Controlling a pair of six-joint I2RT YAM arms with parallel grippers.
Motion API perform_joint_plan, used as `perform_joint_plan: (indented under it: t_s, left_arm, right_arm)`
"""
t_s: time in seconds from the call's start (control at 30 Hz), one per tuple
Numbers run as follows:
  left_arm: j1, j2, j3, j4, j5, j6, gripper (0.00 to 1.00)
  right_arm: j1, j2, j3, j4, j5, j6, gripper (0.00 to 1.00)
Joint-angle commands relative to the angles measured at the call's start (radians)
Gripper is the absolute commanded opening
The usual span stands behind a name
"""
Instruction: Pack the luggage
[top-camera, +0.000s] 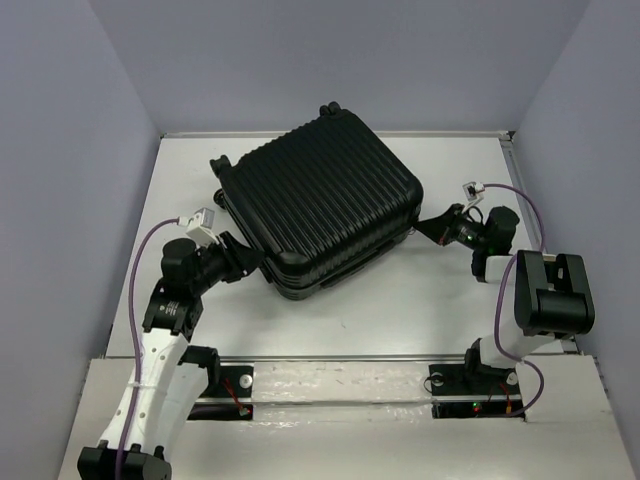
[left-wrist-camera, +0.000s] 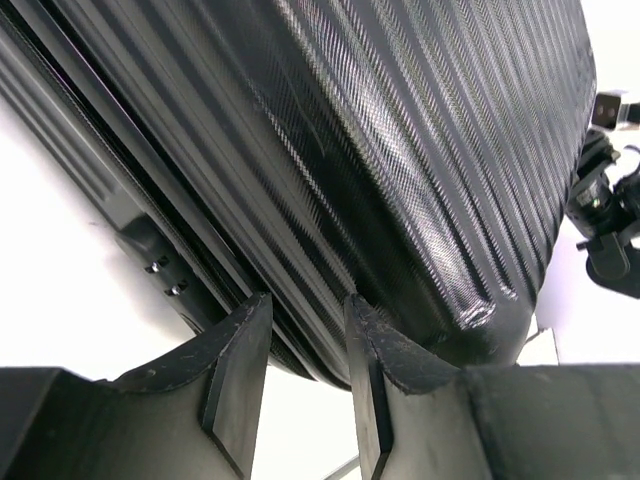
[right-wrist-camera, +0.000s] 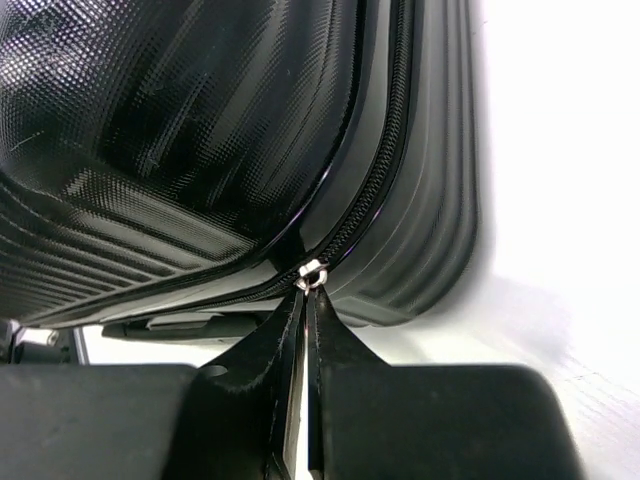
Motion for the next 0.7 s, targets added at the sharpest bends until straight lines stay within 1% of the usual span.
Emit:
perform_joint_plan:
  t_s: [0.0,0.03,0.07,0.1,0.13,0.17,0.2,0.23,0.27,0.33,0.37,0.43,0.47,0.5,0.53,0.57,0.63,0.67]
  left_arm:
    - [-0.043,0.02,-0.032,0.081,0.079,-0.041,0.45]
    - [-0.055,0.026,-0.037,0.11,0.076,-0.049,0.45]
    - [-0.069,0.034,-0.046,0.126,0.069,-0.067,0.45]
    - [-0.109,0.052,-0.051,0.141,0.063,-0.079,0.45]
    - [-0.129,0.063,-0.063,0.185,0.047,-0.09,0.45]
    - [-0.149,0.081,-0.068,0.204,0.037,-0.11,0.45]
    - [-0.183,0.092,-0.071,0.221,0.02,-0.121,0.45]
    - [-0.195,0.1,-0.074,0.257,0.015,-0.129,0.45]
    - [-0.203,0.109,-0.075,0.273,0.012,-0.136,0.45]
    - [-0.217,0.129,-0.072,0.311,-0.003,-0.156,0.44]
    - [-0.223,0.136,-0.065,0.321,-0.005,-0.159,0.44]
    - [-0.23,0.15,-0.055,0.338,-0.019,-0.167,0.43]
    - [-0.237,0.153,-0.046,0.344,-0.023,-0.169,0.43]
    - [-0.237,0.161,-0.045,0.356,-0.032,-0.17,0.43]
    - [-0.238,0.167,-0.042,0.362,-0.034,-0.172,0.43]
    - [-0.241,0.173,-0.037,0.37,-0.036,-0.176,0.42]
    - [-0.247,0.195,-0.034,0.382,-0.039,-0.182,0.42]
    - [-0.25,0.199,-0.032,0.396,-0.039,-0.19,0.42]
  right_arm:
    - [0.055,-0.047,0.01,0.082,0.048,0.003,0.07]
    - [0.078,-0.066,0.007,0.056,0.067,-0.016,0.07]
    - [0.106,-0.087,0.001,-0.012,0.114,-0.058,0.07]
    - [0.184,-0.112,-0.007,-0.063,0.148,-0.089,0.07]
    - [0.234,-0.176,-0.009,-0.191,0.279,-0.153,0.07]
    - [0.288,-0.208,-0.012,-0.246,0.353,-0.178,0.07]
    - [0.387,-0.237,-0.018,-0.292,0.419,-0.198,0.07]
    - [0.435,-0.283,-0.022,-0.33,0.476,-0.206,0.07]
    - [0.477,-0.302,-0.03,-0.382,0.587,-0.2,0.07]
    - [0.557,-0.339,-0.045,-0.424,0.663,-0.191,0.07]
    - [0.638,-0.375,-0.061,-0.458,0.738,-0.18,0.07]
    - [0.719,-0.405,-0.061,-0.516,0.792,-0.186,0.07]
    - [0.8,-0.431,-0.053,-0.56,0.846,-0.176,0.07]
    - [0.837,-0.437,-0.052,-0.565,0.855,-0.162,0.07]
    - [0.88,-0.434,-0.047,-0.562,0.857,-0.149,0.07]
    - [0.982,-0.423,-0.021,-0.567,0.887,-0.131,0.07]
    - [1.093,-0.358,0.022,-0.568,0.949,-0.12,0.07]
    - [1.144,-0.325,0.049,-0.553,1.013,-0.107,0.07]
